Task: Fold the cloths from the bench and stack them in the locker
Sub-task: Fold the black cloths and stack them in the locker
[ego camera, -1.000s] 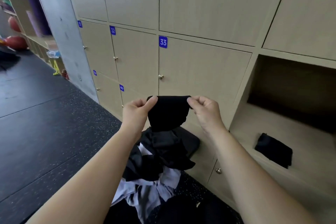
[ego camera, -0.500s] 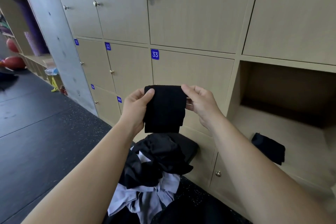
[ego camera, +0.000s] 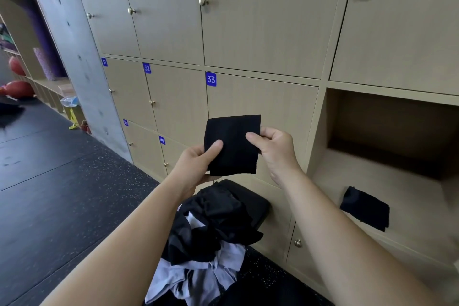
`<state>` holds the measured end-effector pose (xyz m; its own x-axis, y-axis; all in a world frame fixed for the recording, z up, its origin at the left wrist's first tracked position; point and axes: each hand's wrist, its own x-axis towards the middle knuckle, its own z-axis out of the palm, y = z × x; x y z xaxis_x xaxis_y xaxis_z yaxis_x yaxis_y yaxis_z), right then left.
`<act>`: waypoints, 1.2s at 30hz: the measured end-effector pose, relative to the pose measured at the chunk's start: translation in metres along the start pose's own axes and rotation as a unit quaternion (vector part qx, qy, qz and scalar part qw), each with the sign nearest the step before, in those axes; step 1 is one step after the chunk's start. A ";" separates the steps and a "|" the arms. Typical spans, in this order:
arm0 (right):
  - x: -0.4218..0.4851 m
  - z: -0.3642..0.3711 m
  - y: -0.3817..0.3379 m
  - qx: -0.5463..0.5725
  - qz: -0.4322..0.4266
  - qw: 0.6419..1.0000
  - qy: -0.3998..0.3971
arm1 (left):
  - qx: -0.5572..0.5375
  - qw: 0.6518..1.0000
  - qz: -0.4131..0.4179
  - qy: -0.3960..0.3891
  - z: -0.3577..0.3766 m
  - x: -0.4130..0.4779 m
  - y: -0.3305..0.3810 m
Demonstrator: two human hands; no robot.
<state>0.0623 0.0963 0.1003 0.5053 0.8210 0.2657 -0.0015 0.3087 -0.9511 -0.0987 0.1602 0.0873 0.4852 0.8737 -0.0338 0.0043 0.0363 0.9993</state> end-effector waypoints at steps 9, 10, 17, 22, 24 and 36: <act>0.007 -0.003 0.005 -0.010 -0.002 0.999 0.047 | -0.024 0.998 0.050 0.033 0.005 0.006 -0.003; 0.007 -0.003 0.005 -0.012 -0.001 0.999 0.045 | -0.021 0.998 0.049 0.038 0.005 0.006 -0.004; 0.007 -0.014 -0.002 -0.101 0.006 0.991 -0.087 | 0.066 0.997 0.037 0.033 -0.005 0.016 0.000; 0.002 -0.015 -0.001 -0.140 0.045 0.972 -0.185 | 0.221 0.972 0.069 -0.037 0.015 0.017 0.006; 0.001 -0.020 0.000 -0.137 0.045 0.976 -0.162 | 0.193 0.978 0.068 -0.037 0.022 0.017 0.002; -0.021 -0.073 0.028 -0.031 0.134 0.990 -0.016 | 0.184 0.959 0.166 0.137 0.061 0.021 -0.025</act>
<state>0.1149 0.0528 0.0564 0.4657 0.8849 0.0056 -0.0792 0.0480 -0.9957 -0.0352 0.1474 0.0623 0.2658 0.9040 0.3349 0.2222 -0.3955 0.8912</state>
